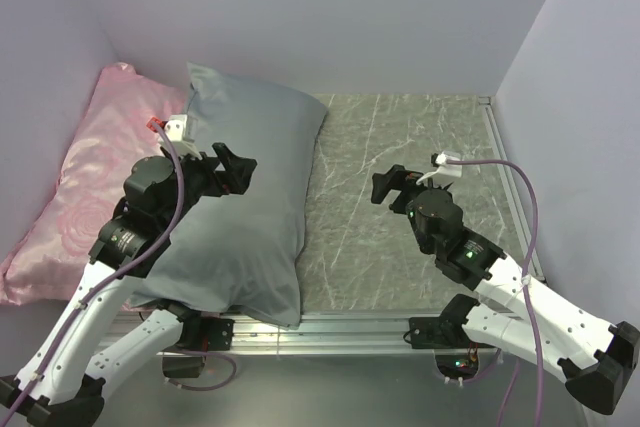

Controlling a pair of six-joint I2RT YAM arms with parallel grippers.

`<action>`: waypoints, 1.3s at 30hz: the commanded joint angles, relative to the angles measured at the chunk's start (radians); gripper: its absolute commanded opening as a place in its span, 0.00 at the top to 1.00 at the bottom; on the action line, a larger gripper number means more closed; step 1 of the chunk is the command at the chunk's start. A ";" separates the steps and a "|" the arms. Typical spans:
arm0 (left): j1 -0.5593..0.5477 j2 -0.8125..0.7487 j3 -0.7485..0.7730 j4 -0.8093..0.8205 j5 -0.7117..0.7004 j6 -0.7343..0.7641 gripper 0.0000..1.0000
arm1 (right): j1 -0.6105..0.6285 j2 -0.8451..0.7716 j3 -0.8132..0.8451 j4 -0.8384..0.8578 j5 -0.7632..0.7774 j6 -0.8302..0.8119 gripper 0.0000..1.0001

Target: Remove the pillowcase from the pillow

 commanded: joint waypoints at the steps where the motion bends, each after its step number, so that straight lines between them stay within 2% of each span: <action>1: -0.002 -0.005 0.031 0.009 -0.011 0.019 0.01 | 0.004 -0.013 0.012 0.001 -0.013 -0.025 0.00; 5: -0.003 -0.004 0.048 -0.003 -0.019 0.020 0.01 | 0.004 -0.002 0.018 0.028 -0.123 -0.080 0.00; 9: -0.002 -0.011 0.063 -0.010 -0.054 0.010 0.01 | 0.027 0.090 0.061 0.067 -0.253 -0.121 0.00; 15: -0.003 -0.002 0.148 -0.118 -0.304 -0.038 0.01 | 0.135 0.291 0.167 0.163 -0.374 -0.130 0.00; 20: -0.002 0.008 0.136 -0.225 -0.477 -0.108 0.01 | 0.211 0.490 0.283 0.216 -0.479 -0.122 0.00; 24: -0.003 -0.010 0.030 -0.218 -0.476 -0.179 0.01 | 0.315 0.591 0.325 0.226 -0.421 -0.124 0.00; 33: -0.002 0.013 -0.119 -0.155 -0.393 -0.236 0.01 | 0.354 0.831 0.361 0.309 -0.453 0.017 0.01; 36: -0.003 0.012 -0.162 -0.126 -0.355 -0.253 0.01 | 0.348 0.860 0.369 0.311 -0.419 0.050 0.09; 38: -0.002 0.016 -0.176 -0.115 -0.330 -0.263 0.01 | 0.330 0.844 0.366 0.297 -0.395 0.079 0.36; 39: -0.003 0.013 -0.189 -0.106 -0.321 -0.268 0.02 | 0.322 0.830 0.356 0.277 -0.361 0.092 0.55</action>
